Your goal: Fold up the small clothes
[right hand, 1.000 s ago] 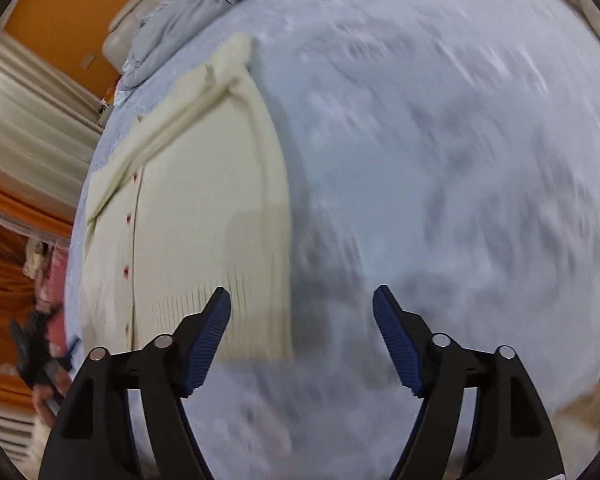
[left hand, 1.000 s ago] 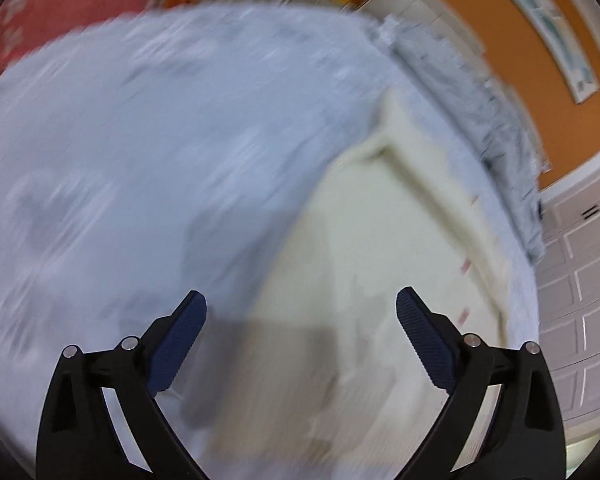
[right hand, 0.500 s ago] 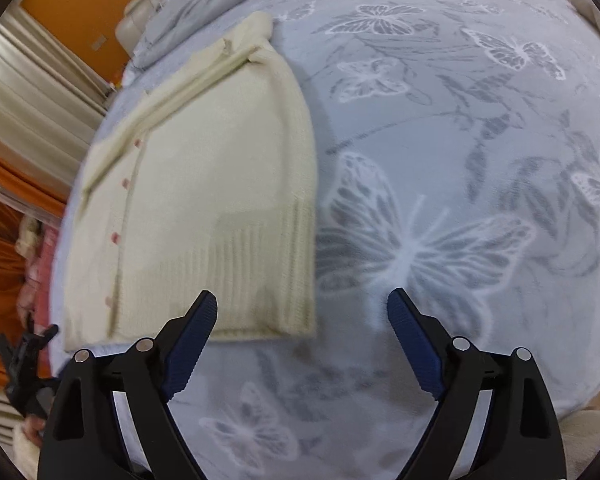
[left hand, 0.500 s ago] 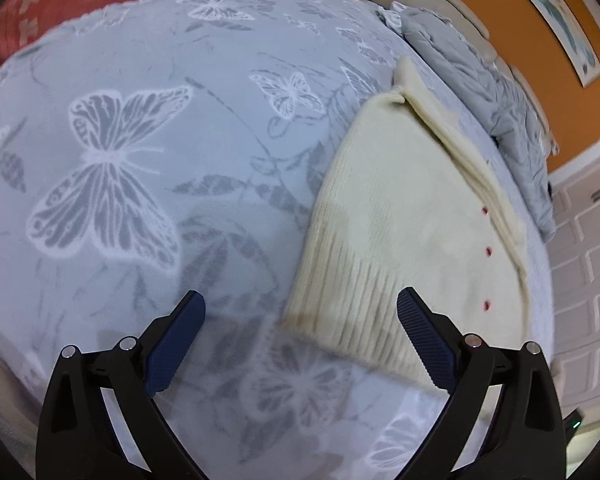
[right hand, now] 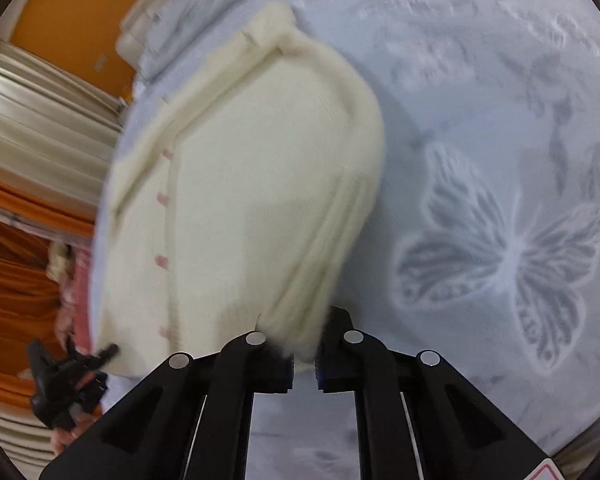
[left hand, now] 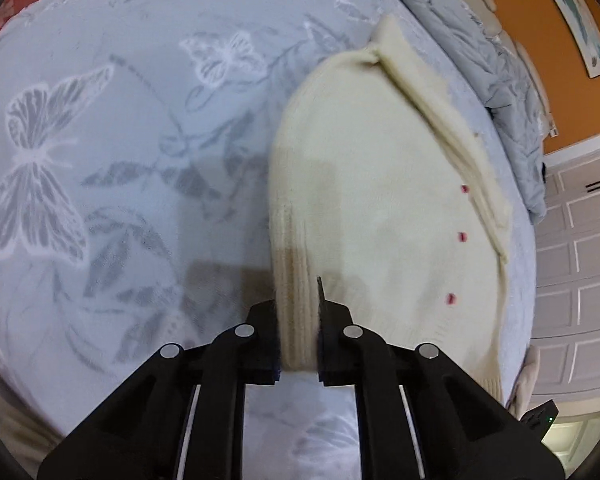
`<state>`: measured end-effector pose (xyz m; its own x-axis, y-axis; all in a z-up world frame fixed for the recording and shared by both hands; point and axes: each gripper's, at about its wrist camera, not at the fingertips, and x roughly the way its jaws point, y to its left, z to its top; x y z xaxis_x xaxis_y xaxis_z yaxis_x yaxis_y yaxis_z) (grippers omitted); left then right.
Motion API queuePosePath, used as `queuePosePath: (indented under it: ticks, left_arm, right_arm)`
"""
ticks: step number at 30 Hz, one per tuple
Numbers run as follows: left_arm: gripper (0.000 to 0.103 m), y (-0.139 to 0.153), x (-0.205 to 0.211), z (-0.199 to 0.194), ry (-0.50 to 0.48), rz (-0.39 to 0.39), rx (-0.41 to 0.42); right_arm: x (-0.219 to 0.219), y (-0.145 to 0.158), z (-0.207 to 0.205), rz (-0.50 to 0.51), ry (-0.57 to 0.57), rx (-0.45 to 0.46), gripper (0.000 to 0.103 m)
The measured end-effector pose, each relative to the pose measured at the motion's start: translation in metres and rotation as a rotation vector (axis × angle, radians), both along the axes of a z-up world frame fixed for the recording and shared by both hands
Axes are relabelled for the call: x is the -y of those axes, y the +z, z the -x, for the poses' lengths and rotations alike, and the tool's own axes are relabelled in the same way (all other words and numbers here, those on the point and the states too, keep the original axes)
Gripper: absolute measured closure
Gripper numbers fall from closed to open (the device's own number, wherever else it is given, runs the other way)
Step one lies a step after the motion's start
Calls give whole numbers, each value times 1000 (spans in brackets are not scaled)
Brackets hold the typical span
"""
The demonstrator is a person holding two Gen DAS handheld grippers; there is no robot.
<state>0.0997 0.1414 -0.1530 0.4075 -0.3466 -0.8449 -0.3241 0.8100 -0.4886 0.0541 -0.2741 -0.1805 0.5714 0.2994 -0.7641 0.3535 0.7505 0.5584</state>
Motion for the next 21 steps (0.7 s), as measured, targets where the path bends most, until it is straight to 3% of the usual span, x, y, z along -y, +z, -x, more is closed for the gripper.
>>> queuePosePath:
  ticks: [6,9,13,15,16,17,19,21]
  left_arm:
    - [96,53,4,29,-108,-17,50]
    - [103,73,1,52,-159,-47,78]
    - [103,74,-2,87,-191,-110,81]
    - [102,60,-7,93,-171,-93,61]
    - [94,52,-12,95,-144,-54,44]
    - [86,44,-16,95,-107,-2,28]
    - [40,34,-24,90,-22,58,29]
    - [23,31,-27,79,47,21,51]
  right_arm:
    - [5,55,30,-51,8,126,96]
    - [5,71,54,-33,34,149,103]
    - [8,71,95,81,90,121,102]
    - [12,57,106,115,93,64,91]
    - [14,53,107,114,82,49,84]
    - [17,48,108,110,67,33,60]
    - [18,44,100,123,40,28,28]
    - [19,42,89,149,45,37,27]
